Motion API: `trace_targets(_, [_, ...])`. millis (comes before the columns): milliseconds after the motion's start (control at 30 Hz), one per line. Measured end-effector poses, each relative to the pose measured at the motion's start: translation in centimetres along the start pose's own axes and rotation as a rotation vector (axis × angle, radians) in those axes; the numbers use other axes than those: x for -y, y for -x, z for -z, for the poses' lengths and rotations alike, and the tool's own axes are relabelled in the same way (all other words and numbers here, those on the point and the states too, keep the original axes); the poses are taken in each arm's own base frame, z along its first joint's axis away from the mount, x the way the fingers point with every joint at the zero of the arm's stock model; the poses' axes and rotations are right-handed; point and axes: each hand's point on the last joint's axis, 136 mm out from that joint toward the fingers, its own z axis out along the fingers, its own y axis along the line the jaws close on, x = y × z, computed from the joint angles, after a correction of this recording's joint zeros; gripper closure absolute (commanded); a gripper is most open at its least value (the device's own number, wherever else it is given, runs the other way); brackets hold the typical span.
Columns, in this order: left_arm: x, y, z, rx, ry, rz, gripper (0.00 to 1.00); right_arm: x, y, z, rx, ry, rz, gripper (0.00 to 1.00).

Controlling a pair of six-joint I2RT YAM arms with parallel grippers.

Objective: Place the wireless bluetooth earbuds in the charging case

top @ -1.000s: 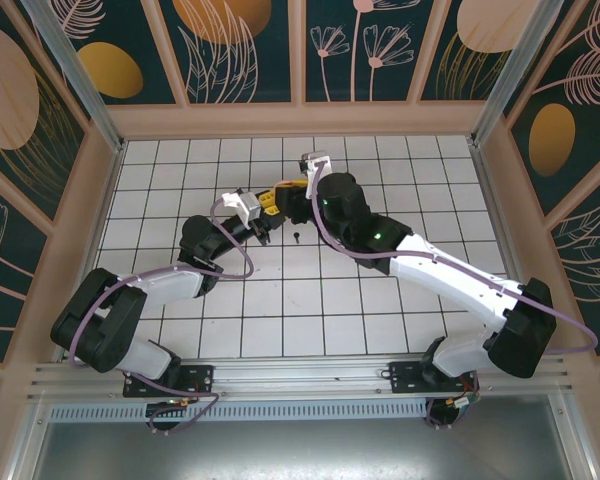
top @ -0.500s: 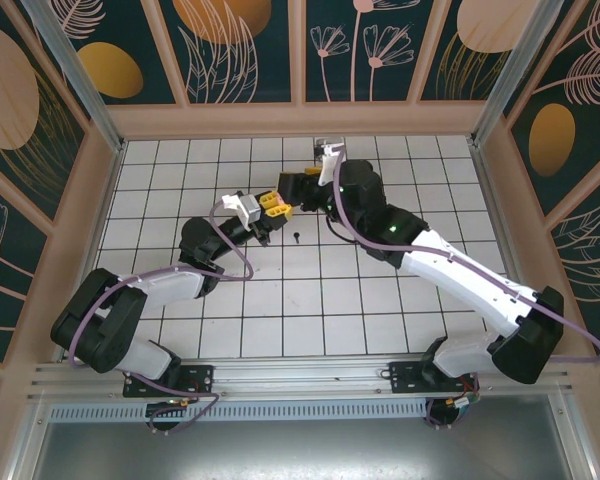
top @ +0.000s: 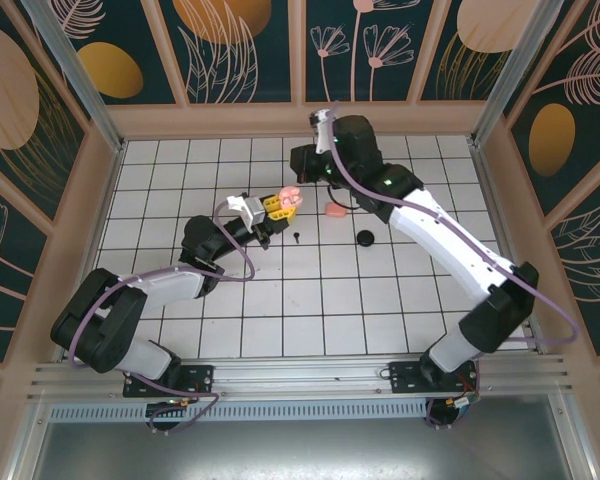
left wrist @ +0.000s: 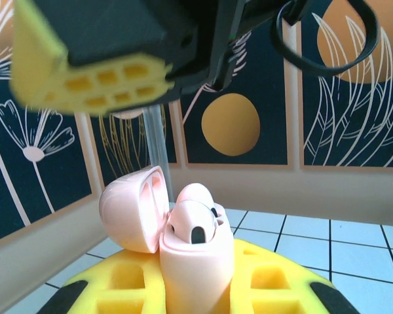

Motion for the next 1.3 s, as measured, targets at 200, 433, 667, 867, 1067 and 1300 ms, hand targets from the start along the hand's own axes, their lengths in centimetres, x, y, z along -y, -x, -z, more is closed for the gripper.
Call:
trace_targets(200, [0.1,-0.7,-0.1,-0.031,-0.008,0.005,1.00,1.0,-4.1,-2.6,-0.171,-0.002,-0.002,1.00])
trace_targets(433, [0.7,-1.4,-0.2,-0.057,-0.029,0.024,1.00,0.8,-5.5,-0.7,-0.196,0.020,0.005,1.00])
trace_targets(667, [0.2,-1.3,-0.3,-0.052,0.002,0.042,1.00,2.0,-6.6,5.2,-0.125,-0.019,-0.061,1.00])
trace_targets(867, [-0.8,-1.8,-0.3,-0.056,0.054,0.115,1.00,8.3,-5.7,8.3,0.030,-0.172,-0.210,0.96])
trace_targets(1067, [-1.4,-2.9,-0.3,-0.069,0.089,0.206,1.00,10.3,-8.3,7.8,0.019,-0.216,-0.266,0.96])
trace_targets(1300, [-1.3,-3.4,-0.1,-0.072,0.091,0.237,1.00,9.3,-7.1,6.9,0.024,-0.185,-0.254,0.98])
